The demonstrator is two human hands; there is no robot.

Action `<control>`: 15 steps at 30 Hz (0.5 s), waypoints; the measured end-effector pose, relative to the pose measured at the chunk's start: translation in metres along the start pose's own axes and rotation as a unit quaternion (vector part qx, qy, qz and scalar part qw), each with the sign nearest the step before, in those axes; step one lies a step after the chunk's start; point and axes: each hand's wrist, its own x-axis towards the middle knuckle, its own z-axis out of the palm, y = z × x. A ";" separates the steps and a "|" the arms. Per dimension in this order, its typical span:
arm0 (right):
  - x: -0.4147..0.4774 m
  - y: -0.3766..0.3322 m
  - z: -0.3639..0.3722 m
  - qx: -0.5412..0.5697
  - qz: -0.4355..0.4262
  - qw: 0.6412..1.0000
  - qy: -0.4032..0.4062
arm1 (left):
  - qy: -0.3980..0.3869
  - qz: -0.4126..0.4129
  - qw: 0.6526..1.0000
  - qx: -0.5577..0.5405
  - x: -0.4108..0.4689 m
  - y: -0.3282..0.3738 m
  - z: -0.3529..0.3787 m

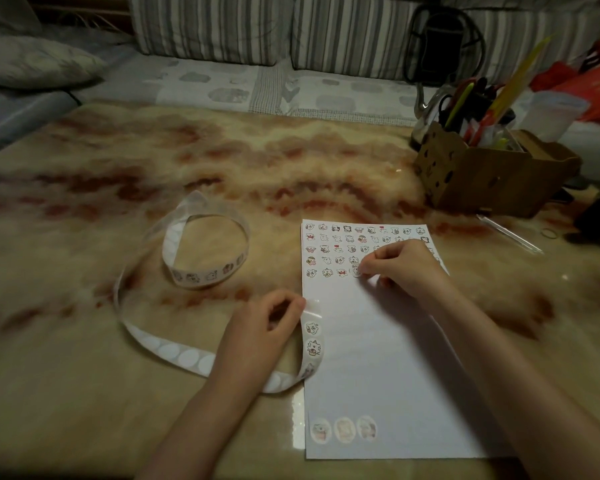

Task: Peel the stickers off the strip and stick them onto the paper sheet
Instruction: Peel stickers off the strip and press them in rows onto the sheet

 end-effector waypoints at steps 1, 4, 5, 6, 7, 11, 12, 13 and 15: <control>0.000 0.000 0.000 -0.002 -0.002 1.000 0.003 | 0.000 0.001 1.000 0.002 0.000 0.000 0.000; -0.001 0.002 0.002 -0.006 -0.006 1.000 0.011 | 0.002 0.001 1.000 0.004 0.000 0.000 0.000; -0.001 0.002 0.003 -0.008 -0.008 1.000 0.013 | 0.003 0.001 1.000 0.005 0.000 0.000 0.000; -0.001 0.002 0.004 -0.011 -0.010 1.000 0.014 | 0.003 0.001 1.000 0.005 0.000 0.000 0.000; 0.000 0.002 0.004 -0.015 -0.012 1.000 0.016 | 0.004 0.001 1.000 0.006 0.000 0.000 0.000; 0.001 0.002 0.008 -0.028 -0.024 0.999 0.024 | 0.004 0.002 1.000 0.010 0.000 0.000 0.000; 0.001 0.002 0.008 -0.032 -0.025 0.999 0.027 | 0.005 0.002 1.000 0.011 0.000 0.000 0.000; 0.001 0.002 0.009 -0.036 -0.026 0.999 0.030 | 0.005 0.003 1.000 0.012 0.000 0.000 0.000; 0.002 0.003 0.011 -0.048 -0.033 0.998 0.037 | 0.006 0.002 1.000 0.012 0.000 -0.001 0.000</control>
